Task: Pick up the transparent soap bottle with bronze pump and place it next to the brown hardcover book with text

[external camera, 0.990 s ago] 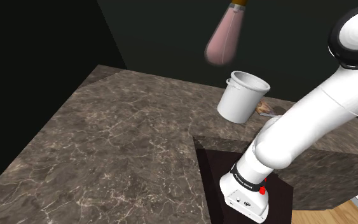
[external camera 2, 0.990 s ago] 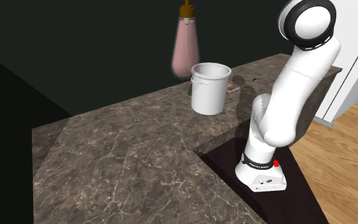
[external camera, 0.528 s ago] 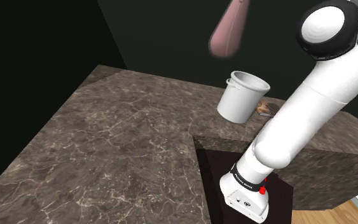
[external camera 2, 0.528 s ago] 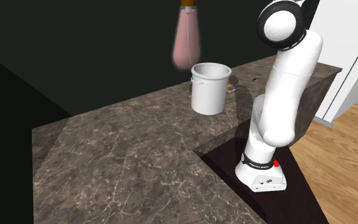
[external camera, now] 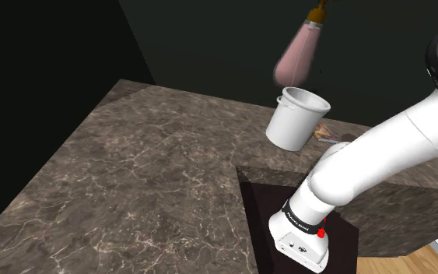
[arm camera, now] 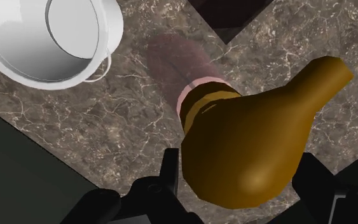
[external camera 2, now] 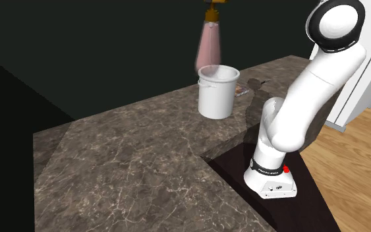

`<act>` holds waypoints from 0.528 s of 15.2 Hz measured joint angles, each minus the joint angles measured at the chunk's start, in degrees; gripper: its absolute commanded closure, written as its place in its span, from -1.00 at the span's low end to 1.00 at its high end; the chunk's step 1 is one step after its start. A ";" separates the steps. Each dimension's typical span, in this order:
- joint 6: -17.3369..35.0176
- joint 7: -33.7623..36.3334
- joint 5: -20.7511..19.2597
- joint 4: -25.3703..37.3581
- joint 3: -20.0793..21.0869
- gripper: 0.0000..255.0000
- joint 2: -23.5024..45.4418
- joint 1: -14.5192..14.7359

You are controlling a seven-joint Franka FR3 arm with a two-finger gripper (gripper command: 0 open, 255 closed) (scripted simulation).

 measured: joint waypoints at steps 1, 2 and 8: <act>1.04 -1.35 -0.77 -2.55 -0.70 1.00 -1.49 -0.34; 1.59 -2.35 -1.40 -4.39 -1.22 1.00 -2.81 -0.63; 6.35 -9.78 -5.67 -14.85 -6.16 1.00 -8.82 -2.26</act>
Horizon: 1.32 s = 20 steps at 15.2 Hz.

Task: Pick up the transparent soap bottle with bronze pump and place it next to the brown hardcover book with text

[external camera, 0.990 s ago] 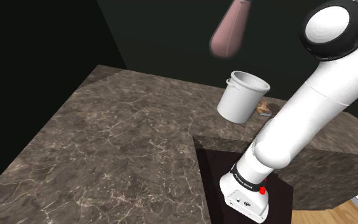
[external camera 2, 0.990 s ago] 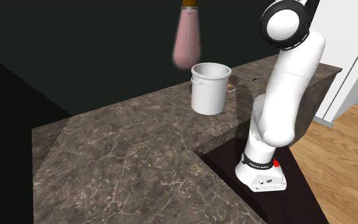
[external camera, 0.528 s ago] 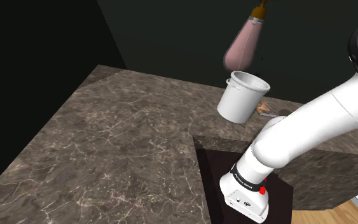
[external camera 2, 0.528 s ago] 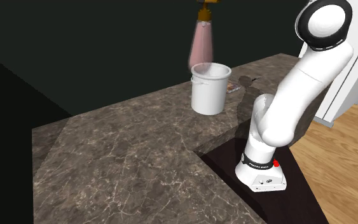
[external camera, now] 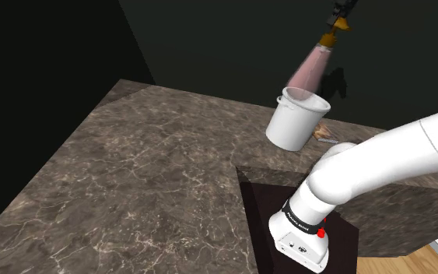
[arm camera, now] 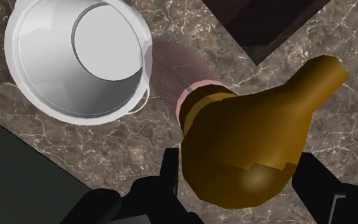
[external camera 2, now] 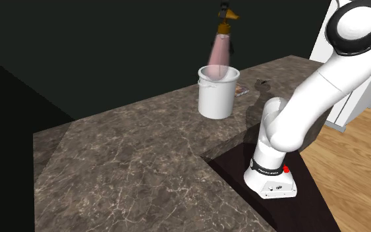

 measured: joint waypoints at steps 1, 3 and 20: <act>0.09 -1.45 -0.68 -0.21 -1.14 1.00 -0.21 -0.15; 1.93 -4.16 -2.24 -3.21 -3.22 1.00 -1.78 -0.64; 14.19 -25.36 -13.06 -13.19 -24.67 1.00 -3.91 -1.30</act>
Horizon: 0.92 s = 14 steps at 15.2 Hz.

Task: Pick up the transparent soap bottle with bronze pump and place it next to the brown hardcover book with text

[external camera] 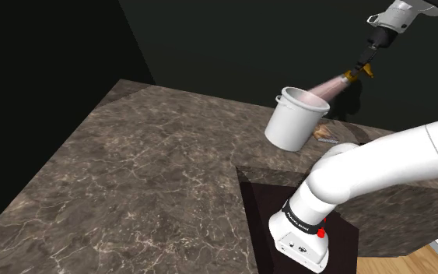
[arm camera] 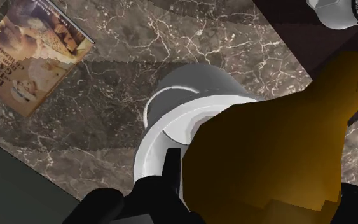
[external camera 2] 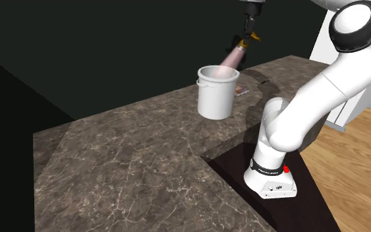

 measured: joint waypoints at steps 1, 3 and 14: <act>0.70 -1.52 -0.31 0.36 -1.96 1.00 0.65 0.49; 2.14 -4.70 -1.01 1.16 -6.14 1.00 1.90 1.55; 10.15 -7.46 -3.56 -5.95 -11.55 1.00 0.80 1.38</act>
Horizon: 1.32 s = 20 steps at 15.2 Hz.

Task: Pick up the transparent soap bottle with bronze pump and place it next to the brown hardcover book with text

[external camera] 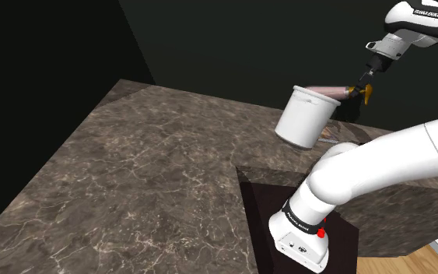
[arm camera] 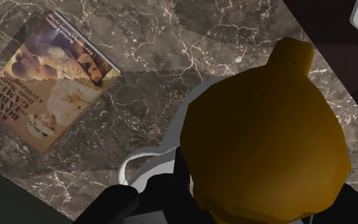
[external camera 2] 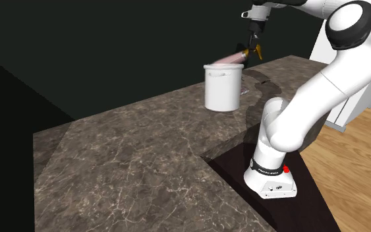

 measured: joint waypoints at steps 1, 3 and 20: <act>0.53 0.22 -0.18 -0.85 0.19 1.00 -0.32 -0.26; 2.03 0.42 -0.75 -2.60 0.06 1.00 -0.94 -0.74; 5.28 0.63 -1.57 -6.46 -1.21 -1.00 -1.44 -0.70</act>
